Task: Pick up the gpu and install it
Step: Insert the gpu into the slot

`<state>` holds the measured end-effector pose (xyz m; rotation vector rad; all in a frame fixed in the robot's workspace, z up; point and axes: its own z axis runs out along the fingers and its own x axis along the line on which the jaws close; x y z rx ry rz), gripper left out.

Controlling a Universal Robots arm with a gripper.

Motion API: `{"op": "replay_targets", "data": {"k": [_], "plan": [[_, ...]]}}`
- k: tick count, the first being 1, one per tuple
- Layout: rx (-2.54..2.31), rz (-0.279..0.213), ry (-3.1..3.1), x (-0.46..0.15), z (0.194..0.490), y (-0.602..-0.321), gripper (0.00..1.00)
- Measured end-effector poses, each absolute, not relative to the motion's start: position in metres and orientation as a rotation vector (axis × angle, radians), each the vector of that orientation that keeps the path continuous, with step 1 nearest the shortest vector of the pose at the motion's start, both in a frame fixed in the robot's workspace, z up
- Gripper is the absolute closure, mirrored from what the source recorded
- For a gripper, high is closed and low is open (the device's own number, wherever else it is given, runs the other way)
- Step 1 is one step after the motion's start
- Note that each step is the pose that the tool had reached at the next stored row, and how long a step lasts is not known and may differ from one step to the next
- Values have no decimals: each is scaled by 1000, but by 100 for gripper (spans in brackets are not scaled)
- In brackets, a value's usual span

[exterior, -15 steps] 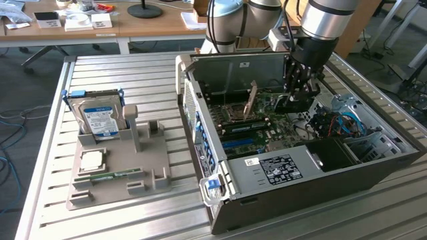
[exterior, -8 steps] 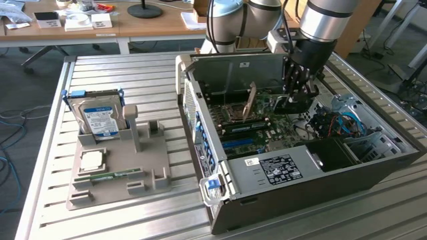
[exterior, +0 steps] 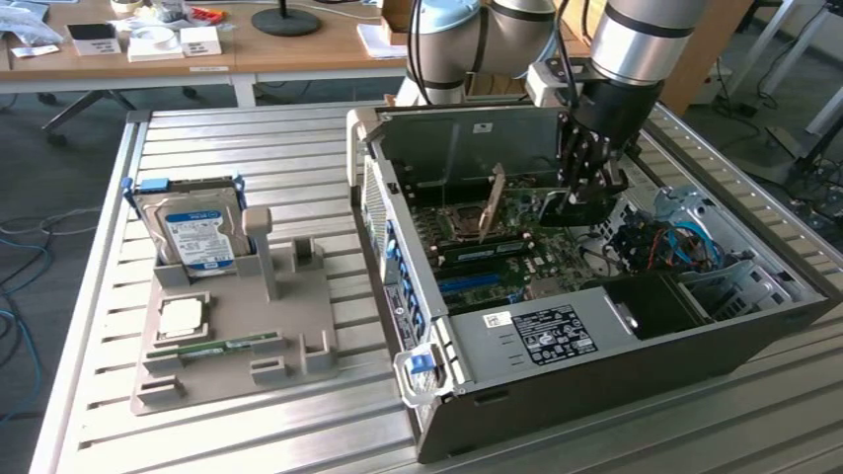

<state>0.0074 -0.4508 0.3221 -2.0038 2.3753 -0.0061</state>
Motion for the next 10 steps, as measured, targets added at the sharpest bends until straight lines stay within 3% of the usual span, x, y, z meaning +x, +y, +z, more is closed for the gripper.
{"op": "replay_targets", "data": {"k": [10], "plan": [[-2004,-6,2375,-2,321,-451,73]]}}
